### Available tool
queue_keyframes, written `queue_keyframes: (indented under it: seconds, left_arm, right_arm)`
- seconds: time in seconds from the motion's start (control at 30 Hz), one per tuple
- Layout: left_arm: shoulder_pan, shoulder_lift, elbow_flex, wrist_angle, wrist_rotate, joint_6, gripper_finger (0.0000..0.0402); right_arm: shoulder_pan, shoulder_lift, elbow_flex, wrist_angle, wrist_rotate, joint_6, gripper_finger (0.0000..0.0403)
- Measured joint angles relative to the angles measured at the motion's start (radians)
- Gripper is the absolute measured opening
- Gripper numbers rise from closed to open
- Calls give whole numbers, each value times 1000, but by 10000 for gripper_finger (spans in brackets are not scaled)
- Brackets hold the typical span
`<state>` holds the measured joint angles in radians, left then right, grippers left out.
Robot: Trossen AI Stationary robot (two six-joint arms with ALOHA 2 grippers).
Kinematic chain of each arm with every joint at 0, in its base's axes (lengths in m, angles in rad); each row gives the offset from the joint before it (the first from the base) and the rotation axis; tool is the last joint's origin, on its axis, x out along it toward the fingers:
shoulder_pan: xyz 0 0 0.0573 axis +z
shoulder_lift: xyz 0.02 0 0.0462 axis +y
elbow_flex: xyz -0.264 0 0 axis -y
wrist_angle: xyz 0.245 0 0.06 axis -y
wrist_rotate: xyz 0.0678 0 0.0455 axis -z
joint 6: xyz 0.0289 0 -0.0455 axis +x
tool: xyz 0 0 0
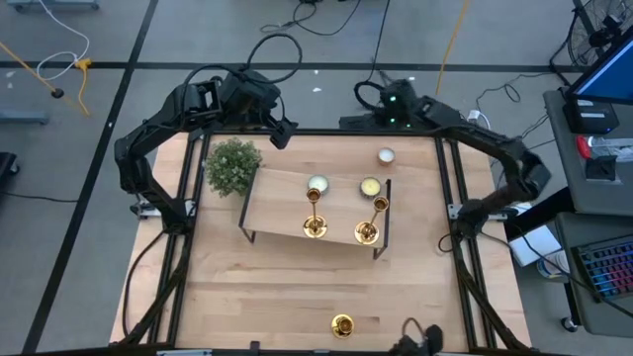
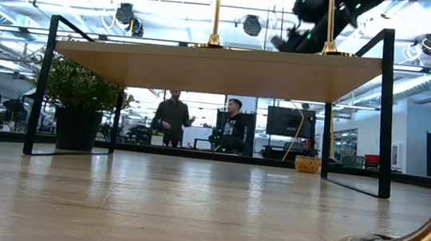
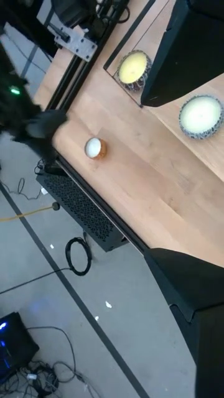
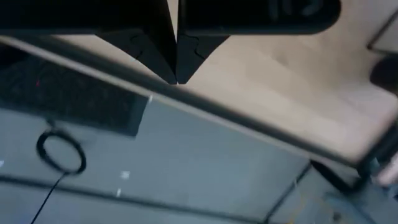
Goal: Pick & Place candle stick holders
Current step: Put the scented candle on the shelf
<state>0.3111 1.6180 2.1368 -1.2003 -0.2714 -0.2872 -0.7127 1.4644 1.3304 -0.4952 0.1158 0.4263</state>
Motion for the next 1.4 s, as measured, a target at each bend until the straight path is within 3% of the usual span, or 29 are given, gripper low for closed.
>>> queue_keyframes:
  seconds: [0.13,0.27,0.53,0.67,0.8,1.07,1.2,1.4]
  left_arm:
    - [-4,0,0,-4,10,13,397]
    - [-6,-10,0,-28,16,17,397]
    - [-6,-21,0,-40,65,24,397]
    - [-6,-22,0,-52,70,26,397]
    - [-7,-21,0,-55,72,36,397]
    - [-7,-20,0,-56,65,39,397]
    - [3,-20,0,-73,49,22,397]
    - [16,-20,0,-84,42,18,397]
  right_arm:
    - [-1,-75,1,-1,63,-3,0]
    - [-20,-100,1,-109,65,8,0]
    - [-85,-55,0,-353,-15,34,25]
    - [-122,-7,-1,-384,-36,5,75]
    - [-155,50,-1,-383,-92,10,147]
    - [-187,144,-1,-433,-101,38,283]
    - [-211,201,-1,-461,-175,45,322]
    - [-212,287,-1,-498,-145,33,355]
